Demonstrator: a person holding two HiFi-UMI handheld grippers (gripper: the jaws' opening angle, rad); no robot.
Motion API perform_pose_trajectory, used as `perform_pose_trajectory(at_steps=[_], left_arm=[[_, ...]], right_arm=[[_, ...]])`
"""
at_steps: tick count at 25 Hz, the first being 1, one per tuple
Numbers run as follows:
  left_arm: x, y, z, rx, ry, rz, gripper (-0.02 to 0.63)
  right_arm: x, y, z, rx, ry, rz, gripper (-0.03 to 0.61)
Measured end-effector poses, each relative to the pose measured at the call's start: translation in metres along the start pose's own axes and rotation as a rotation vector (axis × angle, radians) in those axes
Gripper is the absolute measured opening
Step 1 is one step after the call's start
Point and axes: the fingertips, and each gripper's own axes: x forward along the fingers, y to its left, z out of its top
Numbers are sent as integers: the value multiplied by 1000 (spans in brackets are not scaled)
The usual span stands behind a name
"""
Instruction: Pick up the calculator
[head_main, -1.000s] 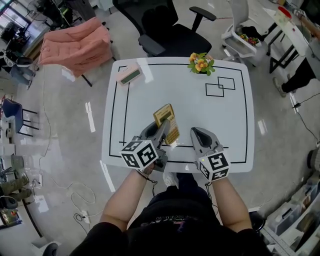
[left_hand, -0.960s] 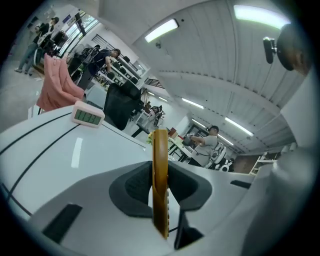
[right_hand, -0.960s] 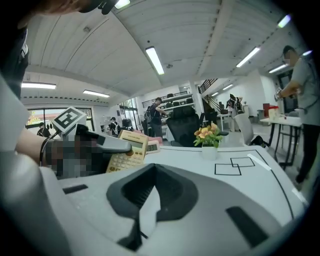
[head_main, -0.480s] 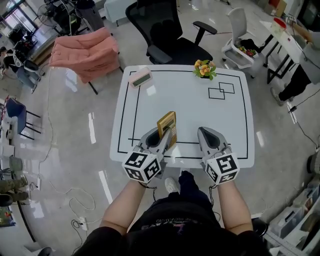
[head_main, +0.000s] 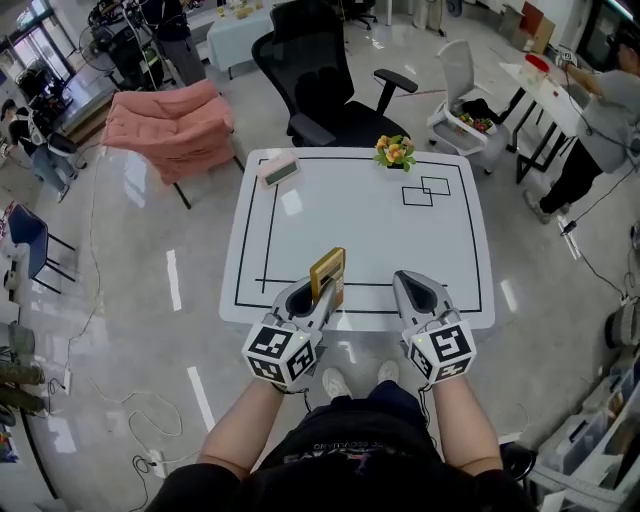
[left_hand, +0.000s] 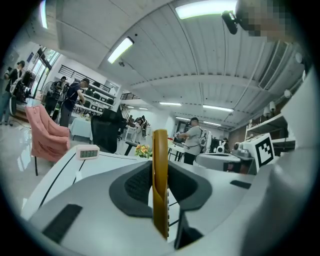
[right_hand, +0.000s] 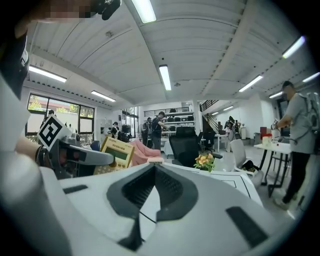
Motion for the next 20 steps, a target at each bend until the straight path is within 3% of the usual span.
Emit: perform_pose_trajectory(at_steps=[7,20], left_arm=[[-11,-35,-1,1,-20,25,78],[-46,-137,-36,-39,-48,179,78]], right_arm=[[-32,-2,3,-26,0,36,2],[-126,-13,-7,-23,-31,189,2]])
